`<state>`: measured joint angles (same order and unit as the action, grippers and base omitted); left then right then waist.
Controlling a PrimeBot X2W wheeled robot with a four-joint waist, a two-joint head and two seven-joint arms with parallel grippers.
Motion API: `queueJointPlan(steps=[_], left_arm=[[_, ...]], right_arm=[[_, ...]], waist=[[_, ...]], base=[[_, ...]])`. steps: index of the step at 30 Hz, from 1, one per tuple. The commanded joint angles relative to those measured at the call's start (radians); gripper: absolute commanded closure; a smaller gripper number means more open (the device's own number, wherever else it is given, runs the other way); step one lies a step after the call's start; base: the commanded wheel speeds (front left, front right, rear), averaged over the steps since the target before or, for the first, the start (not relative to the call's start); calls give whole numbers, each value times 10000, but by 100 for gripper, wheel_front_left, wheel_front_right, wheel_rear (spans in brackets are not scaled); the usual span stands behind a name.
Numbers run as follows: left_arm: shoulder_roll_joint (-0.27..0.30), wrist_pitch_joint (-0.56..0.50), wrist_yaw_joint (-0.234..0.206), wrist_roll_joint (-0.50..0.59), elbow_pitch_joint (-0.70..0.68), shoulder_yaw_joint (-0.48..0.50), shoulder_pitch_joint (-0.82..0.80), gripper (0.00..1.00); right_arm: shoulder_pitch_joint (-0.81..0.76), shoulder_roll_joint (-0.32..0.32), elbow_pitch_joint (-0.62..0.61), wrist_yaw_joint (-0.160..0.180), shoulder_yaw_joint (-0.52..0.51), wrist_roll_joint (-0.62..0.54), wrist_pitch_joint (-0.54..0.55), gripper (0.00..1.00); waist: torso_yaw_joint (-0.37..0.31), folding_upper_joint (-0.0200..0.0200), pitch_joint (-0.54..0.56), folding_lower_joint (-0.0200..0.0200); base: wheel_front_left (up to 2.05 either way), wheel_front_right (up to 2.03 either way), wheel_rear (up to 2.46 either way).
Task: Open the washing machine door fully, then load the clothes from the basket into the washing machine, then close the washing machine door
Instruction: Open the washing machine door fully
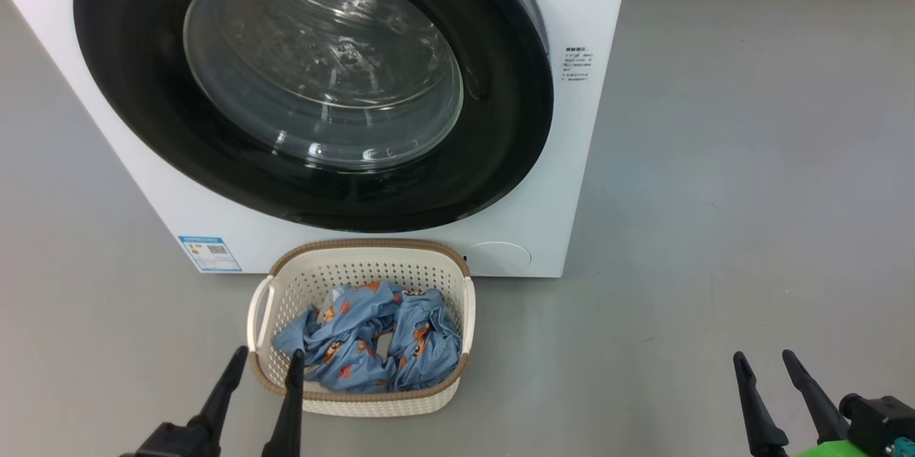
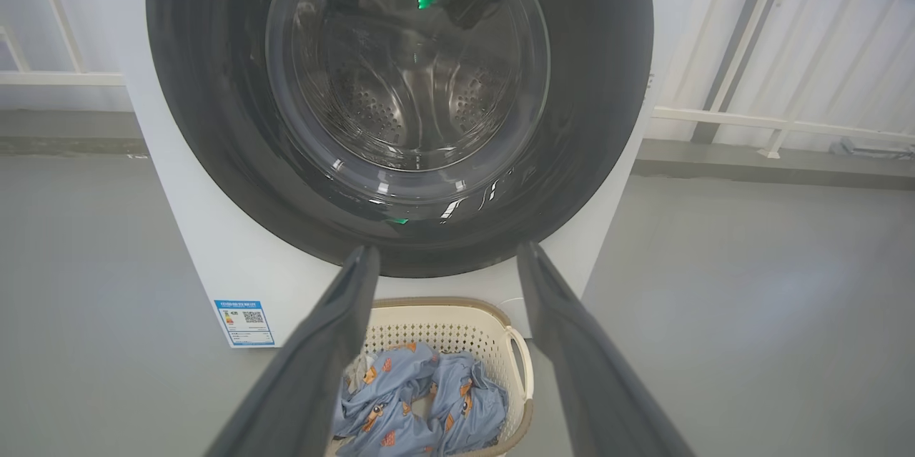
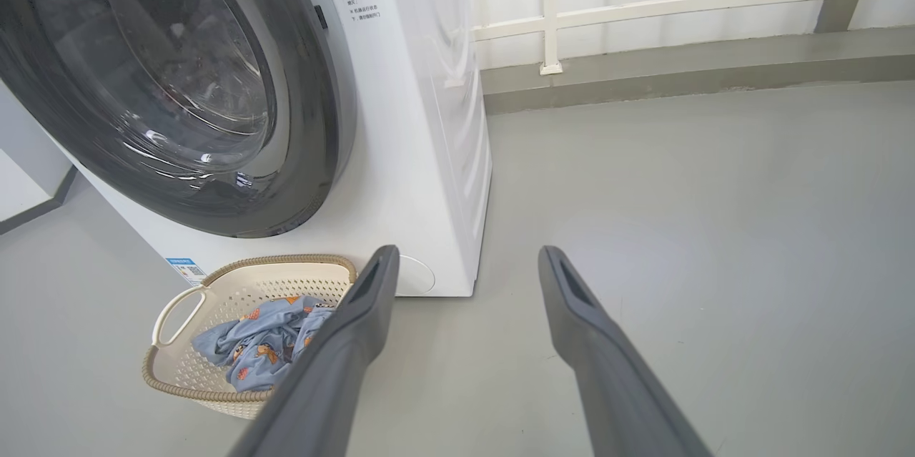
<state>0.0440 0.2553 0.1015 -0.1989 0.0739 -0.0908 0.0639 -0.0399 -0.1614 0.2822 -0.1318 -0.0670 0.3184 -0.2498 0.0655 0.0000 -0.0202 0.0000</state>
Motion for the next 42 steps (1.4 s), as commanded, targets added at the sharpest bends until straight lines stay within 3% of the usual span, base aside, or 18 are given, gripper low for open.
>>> queueJointPlan(steps=[1, 4, 5, 6, 7, 15, 23, 27, 32, 36, 42], left_arm=[[62, 65, -14, -52, -251, 283, -287, 0], [62, 65, -43, -107, -257, 223, -305, 0], [62, 65, -56, -122, -263, 204, -315, 0], [62, 65, -68, -138, -269, 185, -329, 0], [62, 65, -79, -151, -270, 165, -345, 0], [62, 65, -140, -260, -286, -110, -621, 0], [62, 65, -124, -403, -205, -687, -1227, 0], [62, 65, -180, -516, -204, -969, -1477, 0], [62, 65, -267, -613, -182, -1236, -1617, 0], [62, 65, -295, -693, -201, -1446, -1738, 0], [62, 65, -339, -773, -234, -1681, -1946, 0]], right_arm=[[261, -138, -260, 11, 230, -3, -120, 0], [442, -14, -467, 11, 269, 178, -120, 0], [531, 17, -522, 11, 310, 323, -120, 51], [644, 38, -571, 11, 333, 477, -120, 69], [768, 54, -603, 11, 401, 666, -120, 100], [2453, 220, -913, 11, 354, 2631, -120, 100], [4643, 30, -1040, 11, -30, 5494, -120, 100], [5593, -442, -770, 11, 100, 6645, -120, 100], [6523, -1266, -374, 11, 1093, 8712, 10, 100], [7146, -1971, -98, 11, 1797, 10216, 764, 100], [7915, -2686, 274, 11, 2210, 11464, 1892, 100]], waist=[[8, 0, -10, 0], [16, 0, -51, 0], [18, 0, -70, 0], [20, 0, -95, 0], [26, 0, -116, 0], [175, 0, -473, 0], [714, 0, -1074, 0], [1044, 0, -1355, 0], [1388, 0, -1595, 0], [1635, 0, -1852, 0], [1928, 0, -2244, 0]], base=[[0, 0, 0], [0, 0, 0], [0, 0, 0], [0, 0, 0], [0, 0, 0], [0, 0, 0], [0, 0, 0], [0, 0, 0], [0, 0, 0], [0, 0, 0], [0, 0, 0]])
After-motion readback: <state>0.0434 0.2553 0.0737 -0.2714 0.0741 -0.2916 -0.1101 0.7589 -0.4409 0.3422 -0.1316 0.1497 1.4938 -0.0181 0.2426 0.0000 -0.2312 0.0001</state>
